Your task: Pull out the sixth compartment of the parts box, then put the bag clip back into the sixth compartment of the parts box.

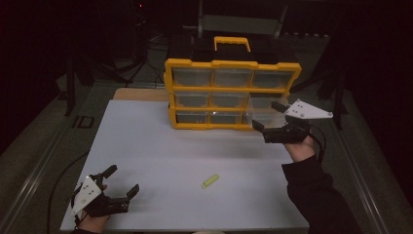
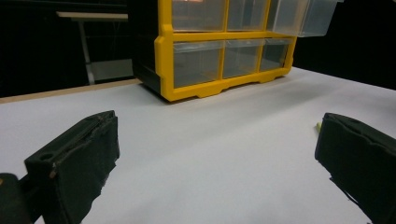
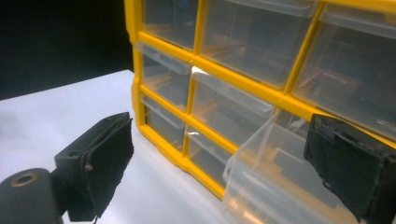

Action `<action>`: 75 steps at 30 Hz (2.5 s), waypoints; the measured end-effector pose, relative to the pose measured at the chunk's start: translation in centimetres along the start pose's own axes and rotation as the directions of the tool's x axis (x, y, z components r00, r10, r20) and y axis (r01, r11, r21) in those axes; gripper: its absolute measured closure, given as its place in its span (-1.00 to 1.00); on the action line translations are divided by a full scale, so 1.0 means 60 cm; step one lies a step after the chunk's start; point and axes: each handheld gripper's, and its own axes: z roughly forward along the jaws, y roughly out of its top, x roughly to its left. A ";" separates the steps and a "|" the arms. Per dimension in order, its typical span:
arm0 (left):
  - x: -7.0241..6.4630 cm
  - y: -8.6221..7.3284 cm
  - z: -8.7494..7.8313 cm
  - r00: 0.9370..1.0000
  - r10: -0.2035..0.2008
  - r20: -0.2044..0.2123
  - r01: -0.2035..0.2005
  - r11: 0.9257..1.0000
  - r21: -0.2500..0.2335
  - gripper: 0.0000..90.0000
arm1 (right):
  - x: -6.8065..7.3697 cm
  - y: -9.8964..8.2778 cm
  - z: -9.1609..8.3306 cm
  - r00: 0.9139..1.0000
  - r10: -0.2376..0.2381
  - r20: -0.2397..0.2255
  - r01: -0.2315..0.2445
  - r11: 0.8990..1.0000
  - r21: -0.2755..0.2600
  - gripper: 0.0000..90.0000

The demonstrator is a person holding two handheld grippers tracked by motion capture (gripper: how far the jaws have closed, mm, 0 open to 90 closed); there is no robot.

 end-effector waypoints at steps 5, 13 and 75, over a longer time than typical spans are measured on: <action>-0.001 0.000 0.000 1.000 -0.002 0.003 0.002 1.000 0.002 -0.99 | 0.009 -0.022 -0.013 1.000 0.007 -0.010 -0.007 1.000 -0.022 -0.82; -0.002 0.000 0.000 1.000 0.001 0.002 -0.001 1.000 0.002 -0.99 | 0.027 -0.062 -0.021 1.000 -0.016 -0.015 0.015 1.000 -0.017 -0.82; -0.013 0.007 0.019 0.999 -0.023 0.048 0.021 0.999 0.045 -0.99 | 0.073 -0.245 -0.034 0.996 0.016 -0.091 -0.014 0.999 0.029 -0.82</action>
